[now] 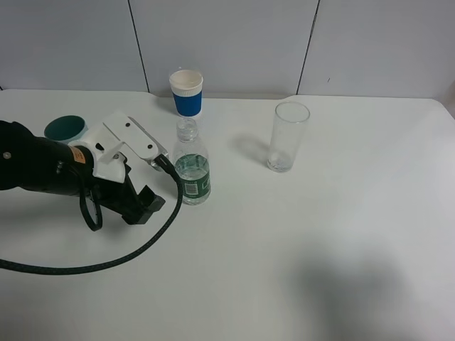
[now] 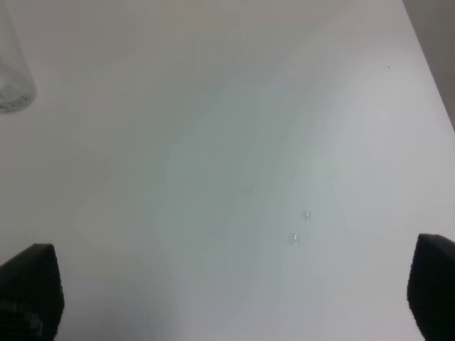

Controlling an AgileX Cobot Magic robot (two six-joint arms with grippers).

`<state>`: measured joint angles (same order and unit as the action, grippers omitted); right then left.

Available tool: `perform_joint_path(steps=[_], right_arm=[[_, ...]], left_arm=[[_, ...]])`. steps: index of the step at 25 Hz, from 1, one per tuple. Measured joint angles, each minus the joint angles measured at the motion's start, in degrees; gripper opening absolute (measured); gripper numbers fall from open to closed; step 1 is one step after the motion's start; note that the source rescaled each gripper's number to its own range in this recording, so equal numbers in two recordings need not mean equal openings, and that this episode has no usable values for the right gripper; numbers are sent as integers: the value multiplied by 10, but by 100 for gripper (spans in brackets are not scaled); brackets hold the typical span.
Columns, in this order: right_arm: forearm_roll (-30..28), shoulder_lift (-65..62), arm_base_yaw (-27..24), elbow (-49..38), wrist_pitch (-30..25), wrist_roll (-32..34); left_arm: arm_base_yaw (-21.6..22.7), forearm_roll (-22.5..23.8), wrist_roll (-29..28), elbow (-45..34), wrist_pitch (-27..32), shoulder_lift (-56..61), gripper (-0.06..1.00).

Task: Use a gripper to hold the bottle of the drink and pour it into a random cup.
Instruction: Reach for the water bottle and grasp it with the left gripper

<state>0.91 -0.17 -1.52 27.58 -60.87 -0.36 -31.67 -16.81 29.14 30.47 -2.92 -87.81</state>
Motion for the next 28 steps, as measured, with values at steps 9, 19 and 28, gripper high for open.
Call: perform_joint_path(steps=[9,19,28], right_arm=[[0,0,0,0,0,0],[0,0,0,0,0,0],[0,0,0,0,0,0]], left_arm=[[-35,80,-105,-1,-130,-58,60],[-37,356,-419,-2,-304,-111,60],[-17,362,-409,-2,-334,-155,60]])
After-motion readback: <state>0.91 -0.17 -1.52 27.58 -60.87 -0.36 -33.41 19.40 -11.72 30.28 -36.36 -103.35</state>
